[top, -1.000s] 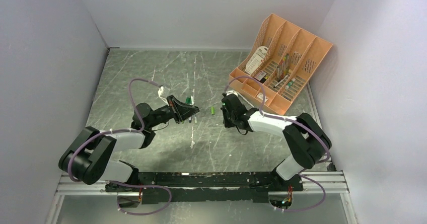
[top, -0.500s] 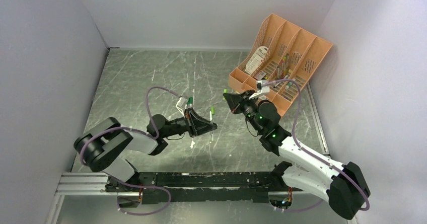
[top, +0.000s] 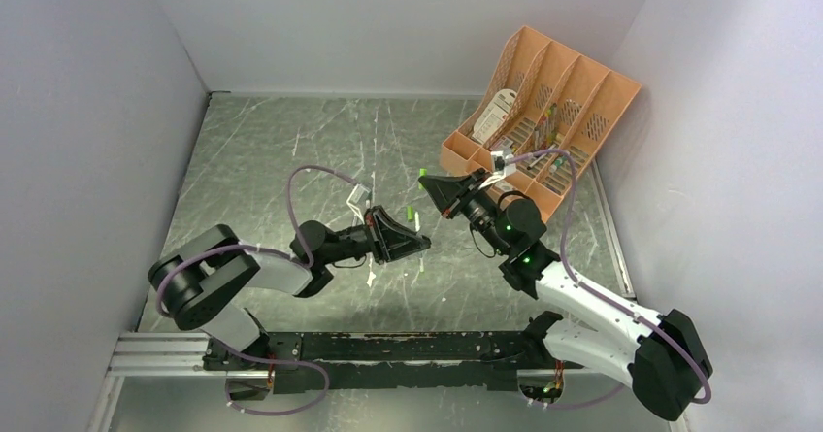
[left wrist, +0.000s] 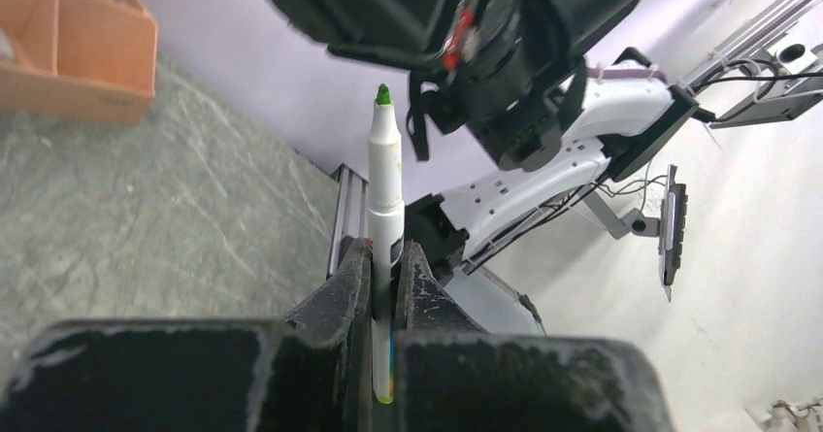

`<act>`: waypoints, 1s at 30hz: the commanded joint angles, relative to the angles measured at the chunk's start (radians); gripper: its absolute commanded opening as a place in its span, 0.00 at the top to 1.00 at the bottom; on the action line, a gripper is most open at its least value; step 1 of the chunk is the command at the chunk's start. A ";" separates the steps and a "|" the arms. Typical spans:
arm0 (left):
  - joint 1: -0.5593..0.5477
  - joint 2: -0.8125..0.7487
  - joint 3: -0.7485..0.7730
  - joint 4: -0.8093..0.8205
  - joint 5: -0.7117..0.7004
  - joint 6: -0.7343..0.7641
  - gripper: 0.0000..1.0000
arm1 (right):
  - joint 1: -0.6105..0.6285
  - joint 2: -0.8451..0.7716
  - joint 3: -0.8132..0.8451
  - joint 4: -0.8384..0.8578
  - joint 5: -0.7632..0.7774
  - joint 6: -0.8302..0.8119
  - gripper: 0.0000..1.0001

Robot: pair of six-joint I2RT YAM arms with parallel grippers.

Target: Insert the pens into the pen caps

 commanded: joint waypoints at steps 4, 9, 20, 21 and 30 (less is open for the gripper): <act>-0.006 -0.080 0.038 0.011 -0.022 0.098 0.93 | -0.002 -0.070 -0.013 0.007 -0.045 0.009 1.00; -0.007 -0.065 0.056 0.001 -0.001 0.106 0.93 | 0.000 -0.085 -0.021 0.024 -0.072 0.012 1.00; -0.007 -0.001 0.098 0.011 0.025 0.075 0.93 | 0.009 -0.086 -0.010 0.018 -0.106 0.006 1.00; -0.006 0.003 0.098 0.013 0.026 0.072 0.93 | 0.009 -0.090 -0.009 0.013 -0.106 0.003 1.00; -0.004 0.018 0.103 0.031 0.030 0.060 0.93 | 0.011 -0.110 -0.014 -0.015 -0.104 -0.003 1.00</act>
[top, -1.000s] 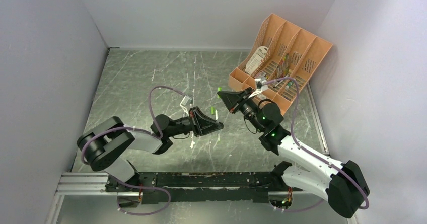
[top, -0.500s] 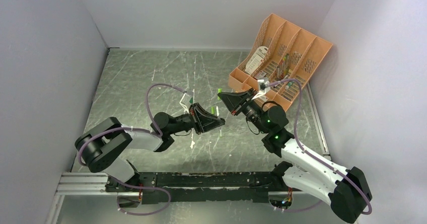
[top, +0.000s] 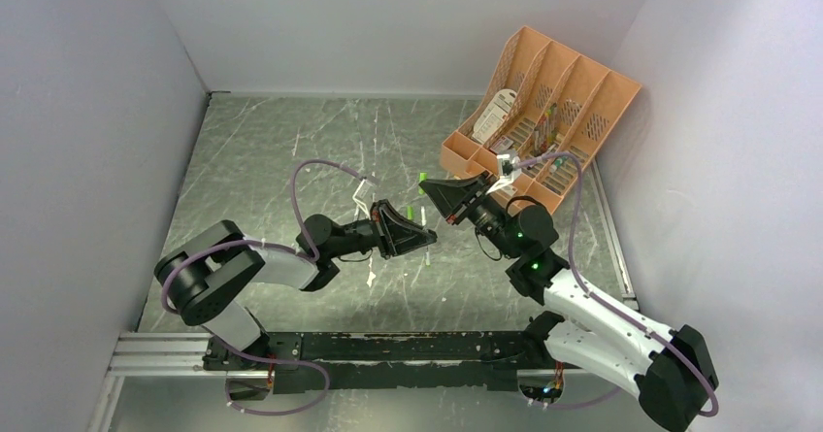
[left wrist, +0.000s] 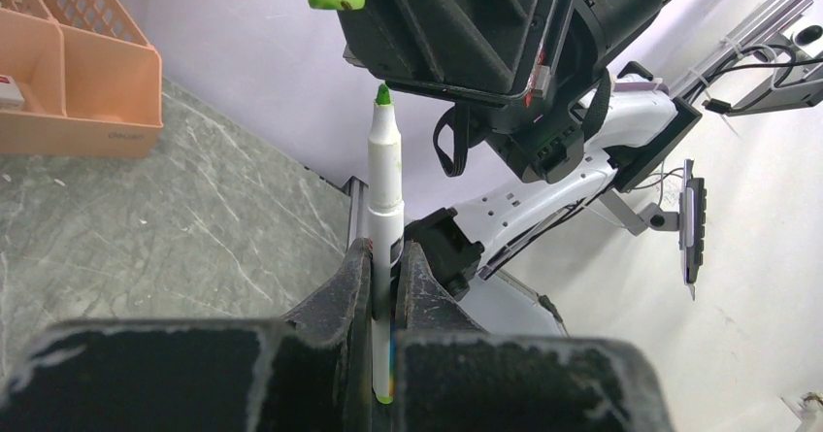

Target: Insert the pens into the pen caps

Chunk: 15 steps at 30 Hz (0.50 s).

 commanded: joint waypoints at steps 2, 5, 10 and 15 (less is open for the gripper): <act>-0.005 0.006 0.028 0.047 0.014 -0.002 0.93 | 0.005 -0.024 -0.009 -0.006 -0.009 -0.014 1.00; -0.005 0.006 0.026 0.049 0.010 0.001 0.93 | 0.006 -0.035 -0.013 -0.014 -0.013 -0.013 1.00; -0.002 0.014 0.029 0.054 0.012 -0.002 0.93 | 0.005 -0.049 -0.018 -0.042 -0.014 -0.021 1.00; -0.002 0.032 0.031 0.080 0.010 -0.013 0.93 | 0.005 -0.057 -0.022 -0.056 -0.021 -0.022 1.00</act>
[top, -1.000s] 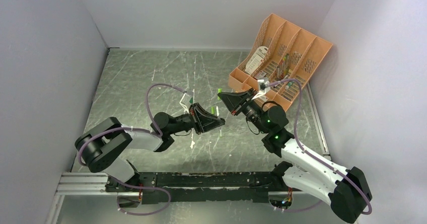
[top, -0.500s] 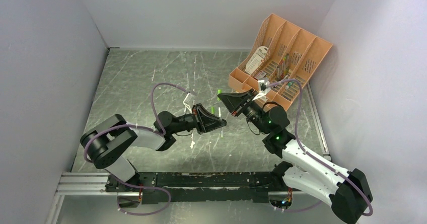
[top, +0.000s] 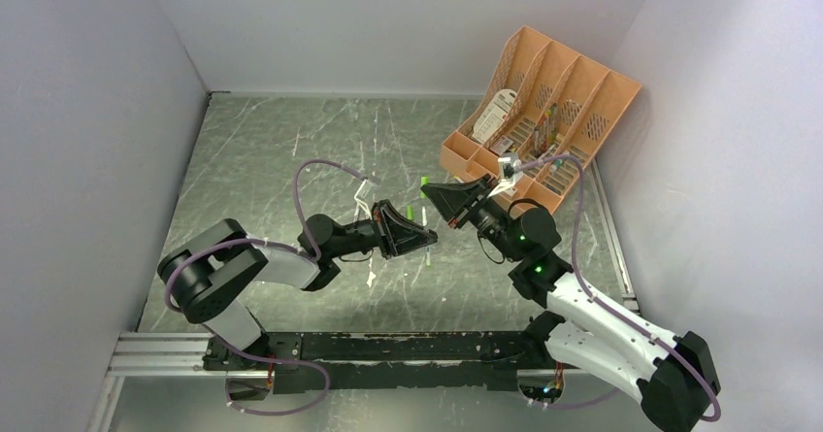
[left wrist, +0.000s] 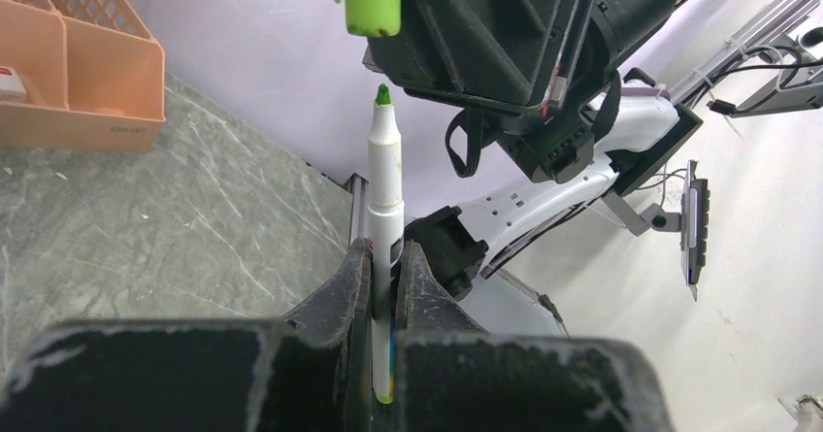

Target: Insert the pens into the pen caps

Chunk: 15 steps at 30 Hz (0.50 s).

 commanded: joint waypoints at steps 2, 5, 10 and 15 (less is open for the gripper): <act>-0.002 0.028 0.030 0.082 0.012 -0.014 0.93 | 0.004 -0.017 -0.011 -0.022 -0.015 -0.016 1.00; -0.001 0.032 0.032 0.081 0.013 -0.012 0.93 | 0.004 -0.011 -0.018 -0.014 -0.023 -0.012 1.00; 0.003 0.027 0.029 0.075 0.012 -0.011 0.93 | 0.004 -0.014 -0.033 -0.016 -0.019 -0.008 1.00; 0.006 0.021 0.032 0.062 0.010 -0.003 0.93 | 0.003 -0.027 -0.045 -0.030 -0.010 -0.012 1.00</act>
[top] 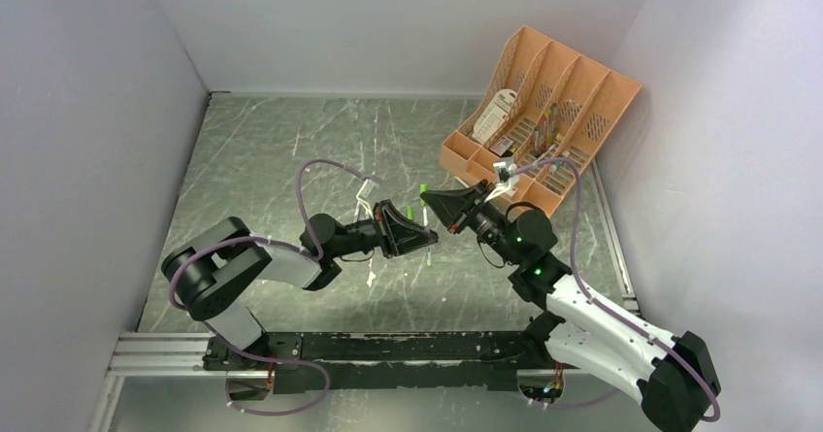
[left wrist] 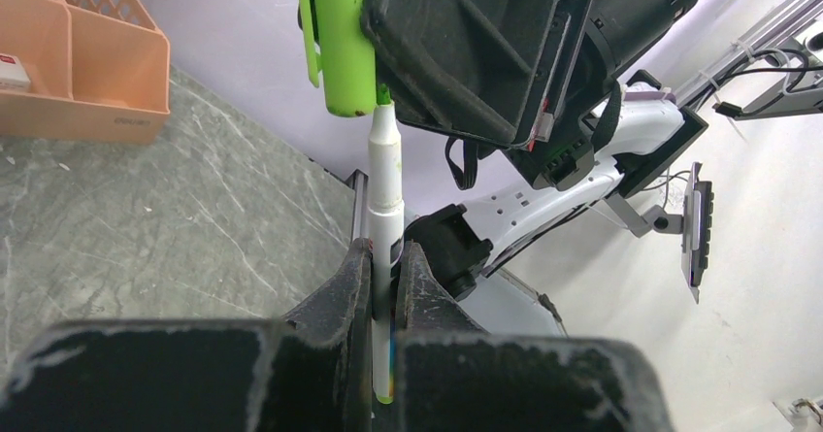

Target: Insert the pens into the pen caps

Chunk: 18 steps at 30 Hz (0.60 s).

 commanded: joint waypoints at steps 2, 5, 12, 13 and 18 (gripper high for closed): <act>0.005 -0.002 0.026 0.063 0.011 0.005 0.93 | 0.004 -0.023 -0.015 -0.005 -0.002 -0.009 1.00; 0.005 0.004 0.029 0.069 0.010 0.004 0.93 | 0.005 -0.030 -0.017 -0.005 -0.005 -0.005 1.00; 0.005 0.027 0.030 0.082 0.014 -0.005 0.93 | 0.003 -0.049 0.008 -0.029 0.018 -0.025 1.00; 0.005 0.030 0.033 0.082 0.017 -0.005 0.93 | 0.003 -0.048 0.014 -0.031 0.021 -0.030 1.00; 0.006 0.039 0.034 0.092 0.020 -0.012 0.93 | 0.004 -0.035 0.047 -0.034 0.021 -0.047 1.00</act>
